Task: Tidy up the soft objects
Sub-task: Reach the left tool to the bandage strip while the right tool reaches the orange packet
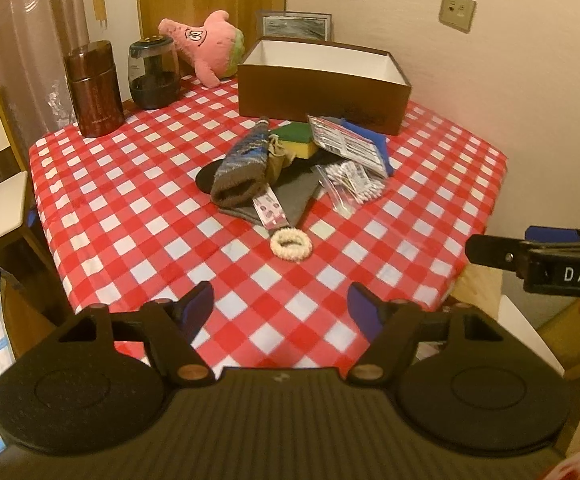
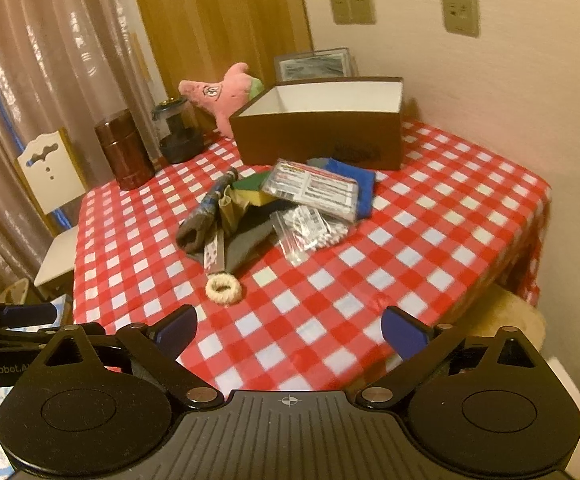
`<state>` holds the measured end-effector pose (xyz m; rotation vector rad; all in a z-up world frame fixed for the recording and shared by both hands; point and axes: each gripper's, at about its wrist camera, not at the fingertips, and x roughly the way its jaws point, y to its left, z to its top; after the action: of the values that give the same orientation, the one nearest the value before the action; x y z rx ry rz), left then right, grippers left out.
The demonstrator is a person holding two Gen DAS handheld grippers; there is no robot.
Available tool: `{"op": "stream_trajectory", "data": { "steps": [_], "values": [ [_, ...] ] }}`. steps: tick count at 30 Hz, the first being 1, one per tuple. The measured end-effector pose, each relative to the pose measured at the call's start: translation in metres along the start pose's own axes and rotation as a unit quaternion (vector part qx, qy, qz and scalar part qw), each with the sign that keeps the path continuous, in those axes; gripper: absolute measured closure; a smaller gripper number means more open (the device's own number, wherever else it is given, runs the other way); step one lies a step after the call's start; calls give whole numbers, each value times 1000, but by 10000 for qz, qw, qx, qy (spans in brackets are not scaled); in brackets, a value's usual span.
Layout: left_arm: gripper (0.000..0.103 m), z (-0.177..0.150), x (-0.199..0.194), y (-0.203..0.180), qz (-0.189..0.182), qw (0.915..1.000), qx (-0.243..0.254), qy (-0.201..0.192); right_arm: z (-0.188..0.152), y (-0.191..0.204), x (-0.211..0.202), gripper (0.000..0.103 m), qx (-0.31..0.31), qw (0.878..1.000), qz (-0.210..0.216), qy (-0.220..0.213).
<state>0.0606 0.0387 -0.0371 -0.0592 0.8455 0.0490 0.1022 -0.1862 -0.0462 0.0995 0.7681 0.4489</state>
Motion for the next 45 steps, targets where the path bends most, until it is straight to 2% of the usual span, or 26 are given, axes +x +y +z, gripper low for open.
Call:
{"op": "stream_trajectory", "data": {
  "steps": [5, 16, 22, 30, 32, 34, 42, 45],
  "values": [
    [36, 23, 35, -2, 109, 9997, -214, 75, 26, -14, 34, 8, -311, 9994, 169, 18],
    [45, 65, 124, -13, 393, 9967, -641, 302, 83, -65, 118, 9, -693, 9957, 452, 419],
    [55, 76, 164, -11, 604, 9935, -842, 470, 100, -84, 161, 11, -958, 9921, 548, 595],
    [56, 84, 211, -6, 943, 9881, -1004, 683, 117, -104, 198, 14, -1035, 9896, 646, 755],
    [62, 85, 221, -3, 1023, 9861, -1083, 738, 120, -108, 203, 14, -1039, 9892, 674, 787],
    [66, 87, 228, -1, 1051, 9851, -1140, 748, 123, -112, 209, 14, -1048, 9887, 685, 819],
    [67, 91, 249, 3, 1146, 9815, -1258, 879, 131, -122, 229, 14, -1057, 9868, 745, 975],
    [76, 92, 253, 2, 1151, 9815, -1233, 904, 133, -123, 233, 14, -1083, 9860, 775, 1003]
  ]
}}
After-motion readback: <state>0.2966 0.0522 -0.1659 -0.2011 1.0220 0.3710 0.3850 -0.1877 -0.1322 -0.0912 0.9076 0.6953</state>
